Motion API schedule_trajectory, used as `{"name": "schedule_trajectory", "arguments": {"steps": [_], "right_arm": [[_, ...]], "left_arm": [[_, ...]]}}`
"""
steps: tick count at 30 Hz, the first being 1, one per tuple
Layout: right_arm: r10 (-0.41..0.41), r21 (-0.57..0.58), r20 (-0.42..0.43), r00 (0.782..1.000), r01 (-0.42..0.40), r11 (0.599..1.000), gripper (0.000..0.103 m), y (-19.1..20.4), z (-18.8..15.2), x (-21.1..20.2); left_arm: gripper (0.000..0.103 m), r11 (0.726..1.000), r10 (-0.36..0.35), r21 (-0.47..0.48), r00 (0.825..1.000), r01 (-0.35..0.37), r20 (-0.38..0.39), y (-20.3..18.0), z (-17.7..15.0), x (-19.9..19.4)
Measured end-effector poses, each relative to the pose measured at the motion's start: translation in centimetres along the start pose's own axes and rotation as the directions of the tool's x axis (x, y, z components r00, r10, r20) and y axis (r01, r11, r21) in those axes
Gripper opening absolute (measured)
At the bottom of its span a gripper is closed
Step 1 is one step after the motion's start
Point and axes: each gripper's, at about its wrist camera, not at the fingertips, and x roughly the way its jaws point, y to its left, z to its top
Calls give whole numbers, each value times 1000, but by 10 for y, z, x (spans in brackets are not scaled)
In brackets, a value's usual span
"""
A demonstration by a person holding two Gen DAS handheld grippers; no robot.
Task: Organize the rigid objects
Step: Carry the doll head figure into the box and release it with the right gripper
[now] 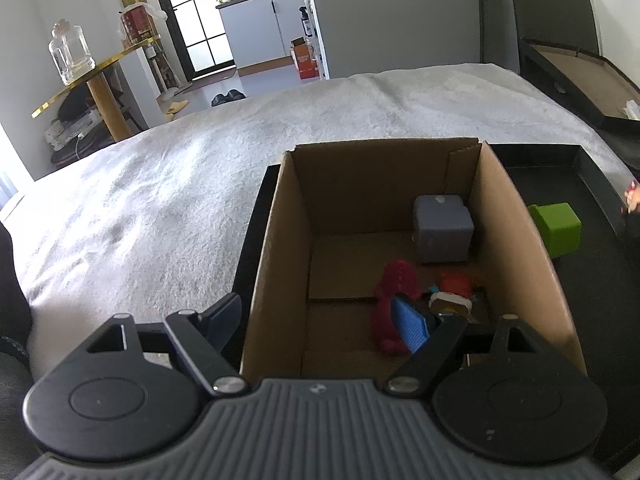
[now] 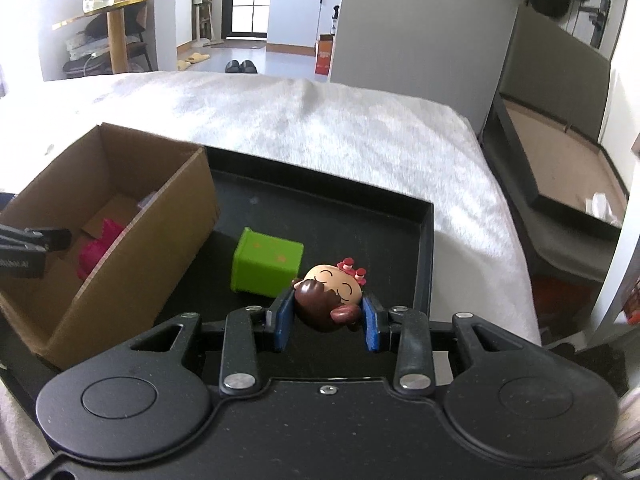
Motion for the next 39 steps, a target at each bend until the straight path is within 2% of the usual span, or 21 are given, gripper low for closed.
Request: {"name": "schedule_trajectory", "arguments": {"steps": [8, 13, 22, 24, 36, 39], "right_arm": [[6, -27, 37, 999, -5, 1000, 35, 17, 18, -13], [14, -45, 59, 998, -12, 999, 35, 32, 28, -18], [45, -88, 86, 995, -37, 995, 35, 61, 45, -20], [50, -98, 90, 995, -41, 994, 35, 66, 48, -20], [70, -166, 91, 993, -54, 985, 35, 100, 57, -14], [87, -189, 91, 992, -68, 980, 35, 111, 59, -11]], "left_arm": [[80, 999, -29, -31, 1000, 29, 12, 9, -4, -1], [74, 998, -40, -48, 999, 41, 17, 15, -6, 0], [45, 994, -68, -87, 998, 69, 8, 27, -10, 2], [34, 992, -80, -95, 997, 80, 6, 30, -10, 2], [12, 992, -82, -95, 997, 82, 10, 37, -13, 3], [10, 990, -92, -106, 996, 92, 6, 41, -13, 5]]}}
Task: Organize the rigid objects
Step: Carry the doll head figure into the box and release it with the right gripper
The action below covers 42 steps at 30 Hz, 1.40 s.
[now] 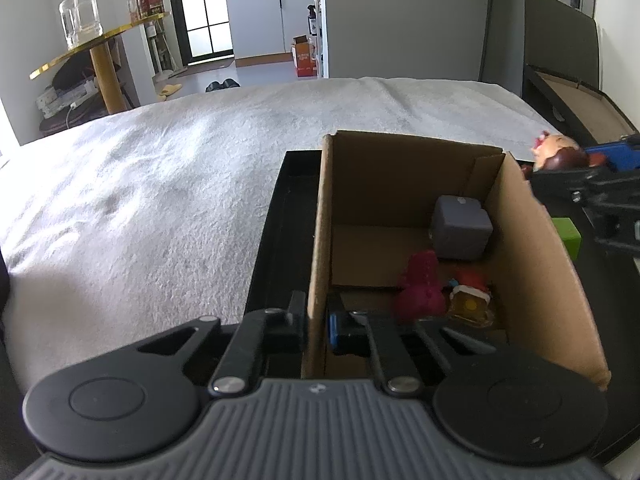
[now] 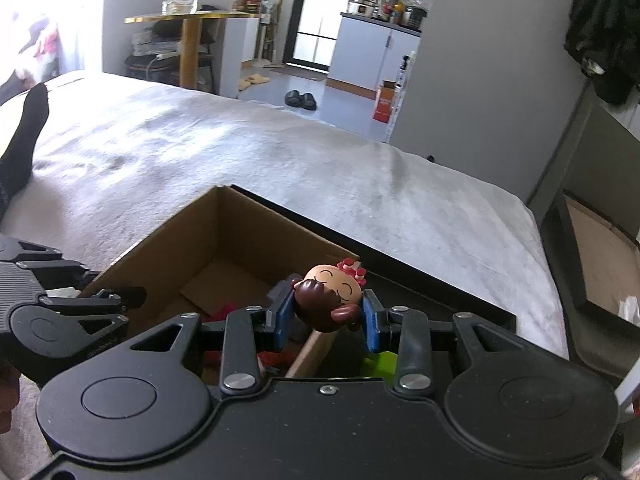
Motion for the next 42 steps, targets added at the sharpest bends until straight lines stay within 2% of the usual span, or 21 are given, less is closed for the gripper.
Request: {"name": "schedule_trajectory", "arguments": {"steps": [21, 27, 31, 36, 37, 40, 42], "right_arm": [[102, -95, -37, 994, -105, 990, 35, 47, 8, 35], [98, -118, -30, 995, -101, 988, 35, 56, 14, 44], [78, -101, -16, 997, -79, 992, 43, 55, 18, 47], [70, -64, -21, 997, -71, 995, 45, 46, 15, 40], [67, -57, -19, 998, -67, 996, 47, 44, 14, 36], [38, -46, -8, 999, -38, 998, 62, 36, 8, 24], [22, -39, -7, 1000, -22, 999, 65, 29, 2, 15]], "left_arm": [[10, 999, -47, -22, 999, 47, -21, 11, 1, 2], [10, 998, -61, -34, 998, 60, -27, 14, 1, 2], [11, 998, -59, -34, 998, 58, -32, 13, 1, 2], [12, 998, -57, -23, 998, 57, -34, 13, 2, 1], [12, 999, -51, -18, 998, 51, -31, 12, 3, 1], [15, 1000, -25, 8, 999, 26, -25, 8, 4, -1], [15, 1000, -17, 13, 1000, 17, -20, 6, 4, -2]]}}
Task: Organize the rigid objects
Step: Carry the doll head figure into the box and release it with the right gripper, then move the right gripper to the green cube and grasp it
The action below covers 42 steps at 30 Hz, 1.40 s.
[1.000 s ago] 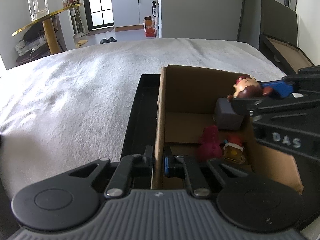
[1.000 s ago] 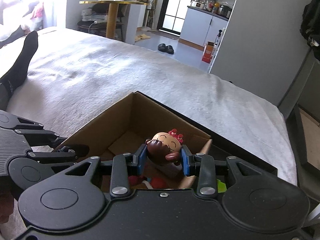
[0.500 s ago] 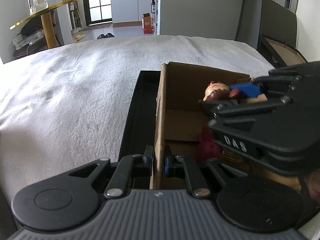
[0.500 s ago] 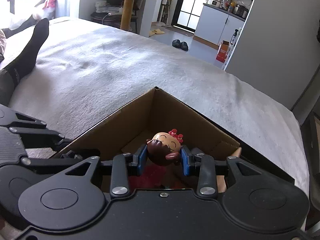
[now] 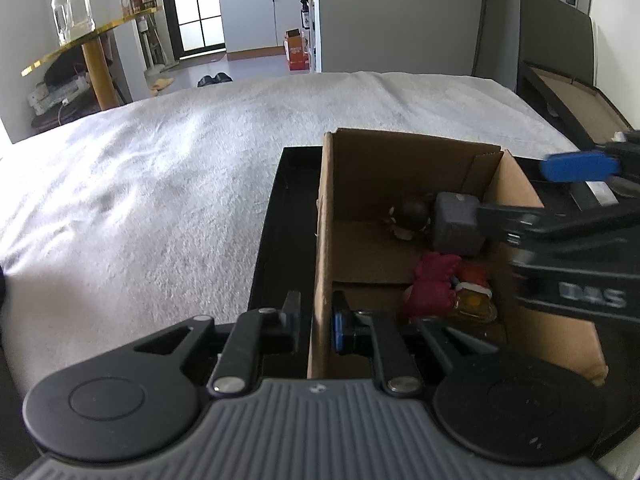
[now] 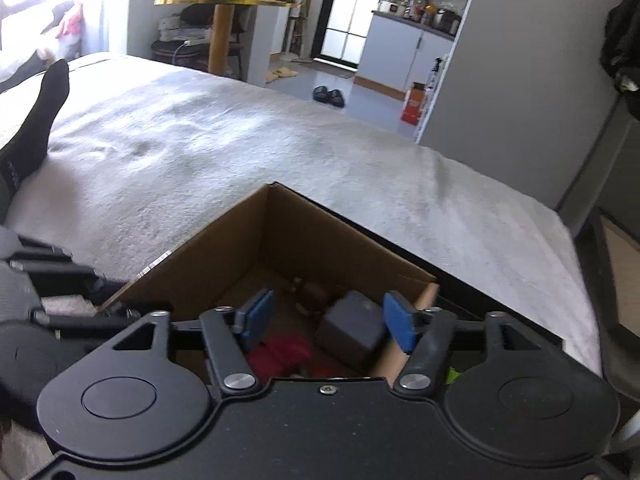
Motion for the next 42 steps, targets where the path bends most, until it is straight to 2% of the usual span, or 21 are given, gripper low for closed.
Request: {"name": "schedule_trajectory", "arguments": {"steps": [2, 4, 6, 9, 14, 17, 19, 24, 29, 42], "right_arm": [[-11, 19, -1, 1000, 11, 1000, 70, -6, -3, -6], [-36, 40, 5, 999, 35, 999, 78, -15, -8, -13], [-52, 62, 4, 999, 52, 997, 80, -23, -14, -18], [-74, 94, 8, 997, 73, 993, 82, -34, -21, -25], [-104, 127, 17, 994, 101, 987, 86, -47, -32, -33], [-90, 165, 14, 996, 86, 983, 88, -56, -37, -35], [-93, 187, 10, 996, 90, 978, 92, -60, -40, -35], [-95, 205, 10, 995, 91, 975, 103, -67, -49, -36], [-112, 192, -7, 994, 111, 975, 103, -70, -57, -35], [-16, 301, -59, 998, 33, 953, 103, -91, -78, -16]], "left_arm": [[19, 1000, 10, 8, 1000, -10, -4, -2, 0, 0], [28, 1000, 18, 13, 1000, -18, -8, -4, 0, 0], [42, 1000, 23, 22, 1000, -23, -4, -6, 0, -1], [52, 999, 28, 38, 1000, -28, 8, -10, 1, -3], [64, 997, 57, 45, 998, -58, 14, -15, 3, -8], [68, 998, 39, 48, 999, -41, 27, -18, 4, -12], [71, 997, 43, 55, 999, -45, 29, -20, 4, -13], [89, 996, 47, 71, 998, -50, 44, -23, 2, -14], [92, 995, 67, 75, 997, -70, 35, -23, 4, -13], [92, 992, 90, 86, 996, -92, 24, -30, 11, -10]]}}
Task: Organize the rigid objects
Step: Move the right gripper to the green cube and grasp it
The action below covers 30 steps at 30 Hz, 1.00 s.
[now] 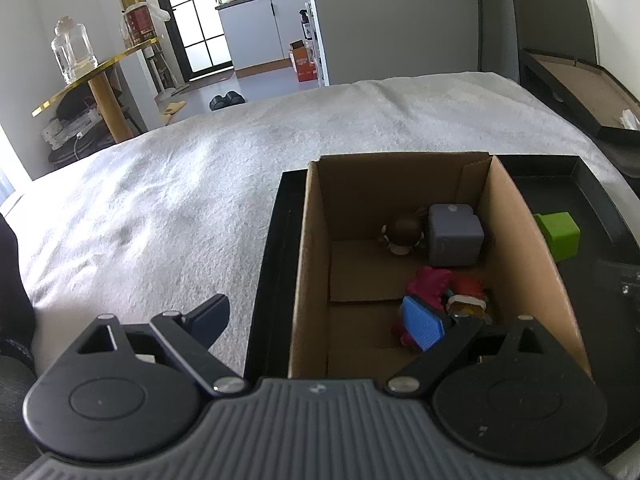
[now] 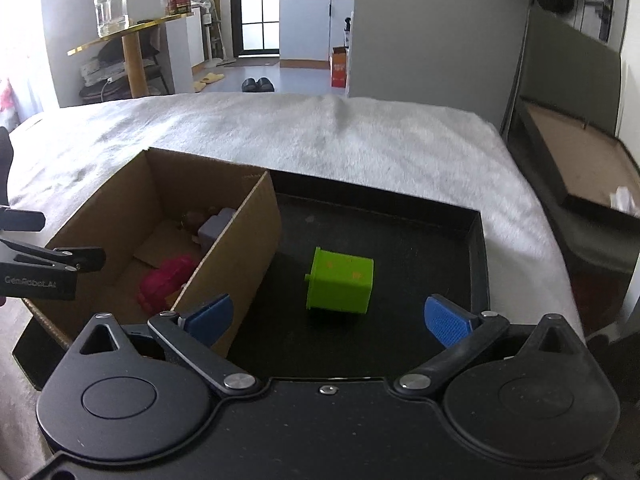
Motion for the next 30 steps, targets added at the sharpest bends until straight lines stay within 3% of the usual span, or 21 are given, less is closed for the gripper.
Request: {"name": "schedule_trajectory", "arguments": {"steps": [17, 22, 29, 30], "right_arm": [[17, 73, -57, 998, -13, 997, 99, -14, 1, 43], [8, 91, -66, 998, -2, 996, 90, -18, 7, 58], [7, 98, -68, 998, 0, 995, 87, -18, 10, 72], [5, 94, -71, 997, 2, 996, 81, -16, 10, 74]], "left_arm": [[92, 994, 67, 92, 998, -67, 1, -31, 2, 13], [92, 993, 82, 88, 997, -82, -1, -32, 2, 17], [92, 993, 97, 65, 995, -97, -5, -31, 5, 23], [92, 993, 99, 63, 995, -98, -7, -31, 4, 23]]}}
